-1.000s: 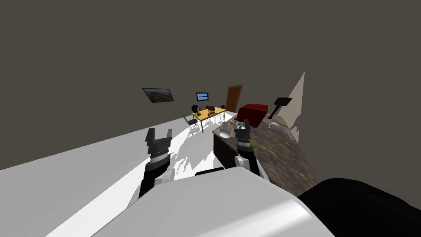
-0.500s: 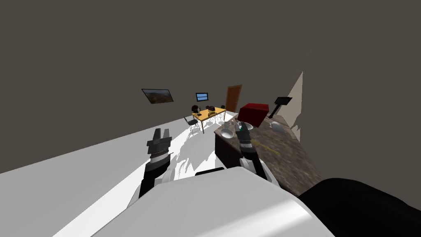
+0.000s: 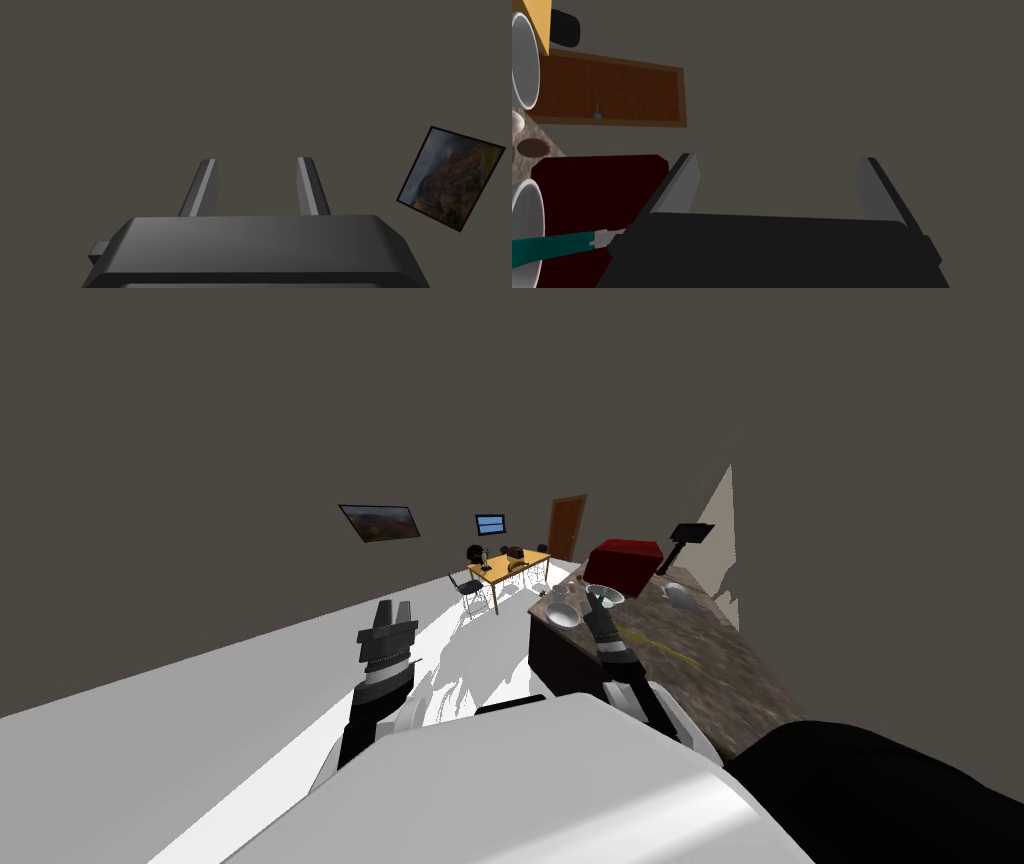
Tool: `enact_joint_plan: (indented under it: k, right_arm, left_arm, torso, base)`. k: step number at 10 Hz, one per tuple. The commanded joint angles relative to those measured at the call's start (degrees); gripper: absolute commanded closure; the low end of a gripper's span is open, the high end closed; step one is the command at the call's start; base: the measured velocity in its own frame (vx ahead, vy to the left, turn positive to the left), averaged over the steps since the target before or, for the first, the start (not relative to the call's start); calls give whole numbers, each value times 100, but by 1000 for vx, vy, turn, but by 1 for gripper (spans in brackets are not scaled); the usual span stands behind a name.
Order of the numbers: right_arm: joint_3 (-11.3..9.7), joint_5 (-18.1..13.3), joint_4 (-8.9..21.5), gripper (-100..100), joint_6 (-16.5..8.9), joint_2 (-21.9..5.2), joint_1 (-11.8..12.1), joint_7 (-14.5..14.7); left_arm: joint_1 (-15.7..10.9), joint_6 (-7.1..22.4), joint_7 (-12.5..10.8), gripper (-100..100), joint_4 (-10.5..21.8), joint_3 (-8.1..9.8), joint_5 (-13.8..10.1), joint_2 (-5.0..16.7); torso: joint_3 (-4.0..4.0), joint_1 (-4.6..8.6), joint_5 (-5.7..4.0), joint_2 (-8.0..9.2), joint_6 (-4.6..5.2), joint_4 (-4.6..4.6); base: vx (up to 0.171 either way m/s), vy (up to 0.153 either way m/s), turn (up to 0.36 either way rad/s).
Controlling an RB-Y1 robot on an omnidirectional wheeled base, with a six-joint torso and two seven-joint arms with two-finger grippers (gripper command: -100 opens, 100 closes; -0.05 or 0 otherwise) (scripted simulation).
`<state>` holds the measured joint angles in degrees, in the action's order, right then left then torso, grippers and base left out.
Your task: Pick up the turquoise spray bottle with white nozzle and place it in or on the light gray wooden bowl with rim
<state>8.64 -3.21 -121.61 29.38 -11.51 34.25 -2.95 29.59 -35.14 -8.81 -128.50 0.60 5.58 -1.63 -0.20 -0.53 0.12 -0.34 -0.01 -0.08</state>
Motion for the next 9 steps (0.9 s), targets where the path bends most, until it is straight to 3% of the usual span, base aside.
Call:
enact_joint_plan:
  k: [1, 5, 6, 9]
  right_arm:
    - [223, -44, 169, -100, -186, -237, 143, 105]
    - [754, -190, 487, -100, -762, -787, 645, 367]
    - [754, -190, 487, -100, -762, -787, 645, 367]
    - [1145, -309, 712, -100, -1255, -1183, 1102, 558]
  left_arm:
    - [0, 0, 0, 0, 0, 0, 0, 0]
    - [1, 0, 0, 0, 0, 0, 0, 0]
    - [1, 0, 0, 0, 0, 0, 0, 0]
    - [1, 0, 0, 0, 0, 1, 0, 1]
  torso:
    - [0, 0, 0, 0, 0, 0]
    - [-13, 7, 0, -23, 1, -5]
    - [-18, 5, -1, -31, 0, -7]
    - [-10, 25, -5, -17, 0, -3]
  base:
    - [97, 148, -55]
    - [146, 136, -55]
    - [111, 87, -25]
    - [125, 88, -45]
